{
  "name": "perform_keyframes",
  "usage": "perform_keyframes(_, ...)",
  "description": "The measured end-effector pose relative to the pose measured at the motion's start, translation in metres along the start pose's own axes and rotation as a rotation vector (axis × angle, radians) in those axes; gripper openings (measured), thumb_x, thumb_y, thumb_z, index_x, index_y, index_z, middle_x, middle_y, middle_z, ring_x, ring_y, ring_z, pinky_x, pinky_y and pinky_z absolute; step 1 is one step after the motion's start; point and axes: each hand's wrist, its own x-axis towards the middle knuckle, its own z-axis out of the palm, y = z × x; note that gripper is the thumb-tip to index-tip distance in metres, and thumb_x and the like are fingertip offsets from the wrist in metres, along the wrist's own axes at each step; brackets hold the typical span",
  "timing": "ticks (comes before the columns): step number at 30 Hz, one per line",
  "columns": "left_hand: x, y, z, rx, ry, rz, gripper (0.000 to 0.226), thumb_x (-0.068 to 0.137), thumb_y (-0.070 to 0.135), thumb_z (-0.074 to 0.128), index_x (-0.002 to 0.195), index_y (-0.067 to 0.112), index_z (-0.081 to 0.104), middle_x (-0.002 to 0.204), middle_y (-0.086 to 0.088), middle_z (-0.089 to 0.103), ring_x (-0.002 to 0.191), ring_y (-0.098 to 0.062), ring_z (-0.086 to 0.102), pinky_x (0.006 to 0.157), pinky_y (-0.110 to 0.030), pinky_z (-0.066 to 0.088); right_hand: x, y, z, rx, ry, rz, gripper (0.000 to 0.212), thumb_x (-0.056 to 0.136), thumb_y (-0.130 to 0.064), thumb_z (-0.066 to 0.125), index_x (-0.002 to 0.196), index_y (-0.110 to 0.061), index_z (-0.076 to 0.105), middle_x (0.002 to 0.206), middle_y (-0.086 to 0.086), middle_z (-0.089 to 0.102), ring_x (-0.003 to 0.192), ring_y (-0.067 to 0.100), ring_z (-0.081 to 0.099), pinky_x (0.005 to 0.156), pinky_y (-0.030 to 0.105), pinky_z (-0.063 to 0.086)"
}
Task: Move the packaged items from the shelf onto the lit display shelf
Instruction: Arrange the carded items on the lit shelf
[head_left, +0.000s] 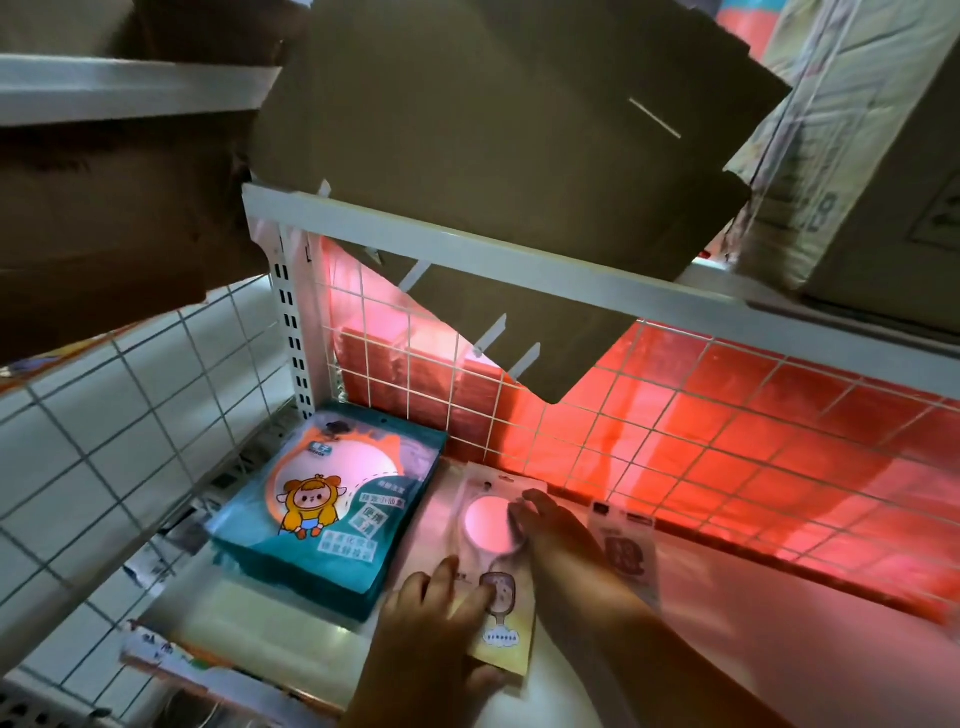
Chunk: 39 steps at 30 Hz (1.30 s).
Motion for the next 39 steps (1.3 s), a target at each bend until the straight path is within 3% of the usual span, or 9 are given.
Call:
perform_keyframes(3, 0.0, -0.001, -0.001, 0.001, -0.044, -0.004, 0.093, 0.049, 0.09, 0.056, 0.127, 0.04, 0.06, 0.126, -0.006, 0.07, 0.096, -0.026, 0.071, 0.069, -0.044, 0.058, 0.001, -0.003, 0.0, 0.093, -0.002, 0.022, 0.029, 0.095, -0.053, 0.053, 0.124, -0.047, 0.055, 0.13, -0.02, 0.055, 0.102, 0.002, 0.051, 0.084, 0.025, 0.042)
perform_keyframes(7, 0.0, -0.002, -0.001, 0.01, -0.035, -0.009, 0.091, 0.049, 0.09, 0.057, 0.123, 0.039, 0.063, 0.124, -0.007, 0.071, 0.093, -0.026, 0.071, 0.065, -0.043, 0.059, -0.005, 0.001, 0.004, 0.277, 0.041, 0.073, 0.026, 0.088, -0.057, 0.057, 0.114, -0.055, 0.057, 0.119, -0.023, 0.058, 0.109, 0.008, 0.057, 0.1, 0.039, 0.047)
perform_keyframes(12, 0.003, -0.004, 0.002, 0.016, -0.033, -0.013, 0.09, 0.051, 0.088, 0.06, 0.125, 0.038, 0.061, 0.126, -0.008, 0.07, 0.097, -0.027, 0.07, 0.067, -0.043, 0.06, -0.008, -0.009, -0.006, 0.388, -0.06, 0.06, 0.017, 0.096, -0.039, 0.057, 0.111, -0.034, 0.059, 0.098, -0.02, 0.061, 0.083, -0.004, 0.06, 0.069, 0.02, 0.049)
perform_keyframes(18, 0.0, -0.003, 0.002, -0.027, -0.005, -0.045, 0.094, 0.057, 0.092, 0.051, 0.136, 0.042, 0.048, 0.146, -0.006, 0.056, 0.124, -0.032, 0.059, 0.089, -0.051, 0.055, -0.007, 0.002, -0.002, 0.08, -0.024, 0.002, 0.035, 0.097, -0.041, 0.053, 0.131, -0.035, 0.056, 0.13, -0.027, 0.047, 0.119, 0.001, 0.047, 0.103, 0.026, 0.037)
perform_keyframes(21, 0.0, -0.003, -0.003, 0.02, -0.057, -0.016, 0.09, 0.055, 0.097, 0.047, 0.124, 0.04, 0.059, 0.131, -0.008, 0.068, 0.111, -0.036, 0.068, 0.074, -0.053, 0.059, -0.011, 0.003, -0.002, -0.024, 0.059, -0.024, 0.033, 0.092, -0.041, 0.061, 0.124, -0.042, 0.061, 0.141, -0.019, 0.05, 0.127, 0.008, 0.046, 0.107, 0.032, 0.036)
perform_keyframes(26, -0.002, -0.003, 0.003, -0.027, 0.009, 0.029, 0.083, 0.064, 0.093, 0.049, 0.13, 0.043, 0.056, 0.133, -0.006, 0.065, 0.113, -0.033, 0.066, 0.076, -0.049, 0.059, -0.025, 0.002, -0.014, 0.051, -0.044, -0.219, 0.038, 0.087, -0.04, 0.062, 0.115, -0.014, 0.068, 0.118, 0.009, 0.07, 0.11, 0.03, 0.067, 0.097, 0.05, 0.055)
perform_keyframes(31, -0.005, -0.003, 0.003, -0.072, 0.039, 0.005, 0.095, 0.06, 0.094, 0.052, 0.137, 0.039, 0.051, 0.138, -0.01, 0.062, 0.112, -0.03, 0.067, 0.081, -0.047, 0.059, -0.039, -0.004, 0.0, -0.098, 0.067, -0.147, 0.014, 0.102, -0.021, 0.05, 0.111, -0.019, 0.061, 0.116, 0.006, 0.065, 0.09, 0.018, 0.062, 0.069, 0.011, 0.044)
perform_keyframes(35, -0.005, -0.003, 0.007, -0.09, 0.056, 0.008, 0.096, 0.058, 0.092, 0.054, 0.137, 0.038, 0.052, 0.14, -0.008, 0.062, 0.115, -0.028, 0.066, 0.085, -0.046, 0.058, -0.056, -0.008, -0.001, -0.175, -0.085, -0.083, 0.056, 0.098, -0.007, 0.045, 0.149, -0.029, 0.042, 0.154, -0.01, 0.038, 0.138, 0.013, 0.041, 0.111, 0.017, 0.034)
perform_keyframes(39, -0.003, -0.005, 0.01, -0.085, 0.089, 0.027, 0.095, 0.058, 0.089, 0.055, 0.139, 0.039, 0.048, 0.144, -0.007, 0.058, 0.118, -0.028, 0.064, 0.087, -0.046, 0.057, -0.059, -0.015, -0.006, -0.23, -0.08, -0.077, 0.062, 0.097, -0.004, 0.043, 0.152, -0.03, 0.037, 0.16, -0.007, 0.032, 0.144, 0.015, 0.035, 0.118, 0.03, 0.031)
